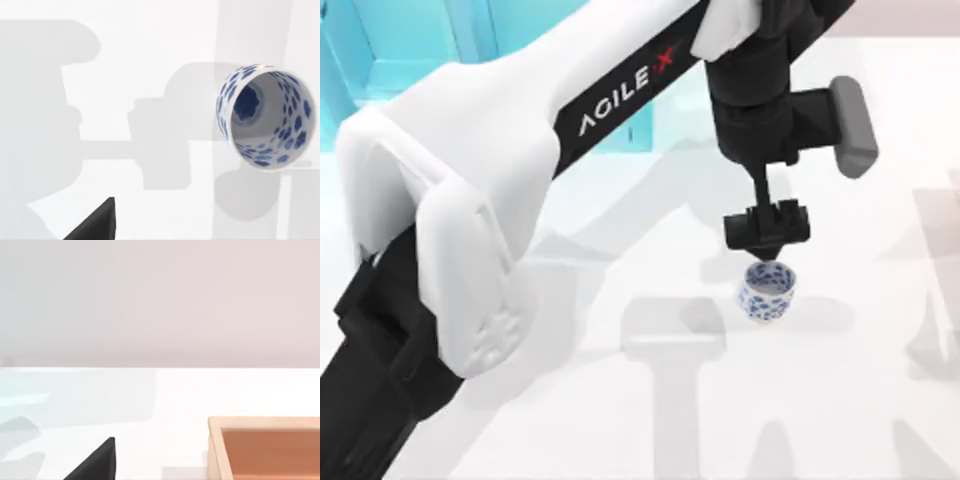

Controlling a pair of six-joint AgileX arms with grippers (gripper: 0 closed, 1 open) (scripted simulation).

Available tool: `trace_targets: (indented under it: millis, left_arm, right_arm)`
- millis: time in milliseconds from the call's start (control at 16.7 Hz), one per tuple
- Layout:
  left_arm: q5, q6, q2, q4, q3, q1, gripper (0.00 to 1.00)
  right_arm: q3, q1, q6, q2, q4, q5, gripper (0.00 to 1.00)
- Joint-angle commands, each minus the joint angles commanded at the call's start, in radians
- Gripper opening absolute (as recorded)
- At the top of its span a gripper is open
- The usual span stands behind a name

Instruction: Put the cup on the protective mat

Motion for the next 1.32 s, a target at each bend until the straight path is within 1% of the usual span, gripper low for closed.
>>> trace_targets:
  millis: [240,360,480,720,840,1140,1320]
  left_arm:
    - [0.000,-0.001,-0.003,0.004,-0.004,0.001,1.00]
    - [0.000,-0.003,0.000,0.038,-0.038,-0.004,1.00]
    - [-0.001,-0.008,0.001,0.113,-0.112,-0.009,1.00]
    - [-0.003,-0.019,0.007,0.319,-0.307,-0.020,1.00]
    - [-0.003,-0.025,0.010,0.374,-0.361,-0.025,1.00]
    - [-0.004,-0.027,0.010,0.388,-0.374,-0.027,1.00]
    - [-0.004,-0.027,0.010,0.388,-0.374,-0.027,0.77]
  right_arm:
    - [0.000,0.000,0.000,0.000,0.000,0.000,1.00]
    - [0.000,0.000,0.000,0.000,0.000,0.000,1.00]
    - [0.000,0.000,0.000,0.000,0.000,0.000,1.00]
    - [0.000,0.000,0.000,0.000,0.000,0.000,1.00]
    - [0.000,0.000,0.000,0.000,0.000,0.000,1.00]
    - [0.000,0.000,0.000,0.000,0.000,0.000,1.00]
    - [0.000,0.000,0.000,0.000,0.000,0.000,1.00]
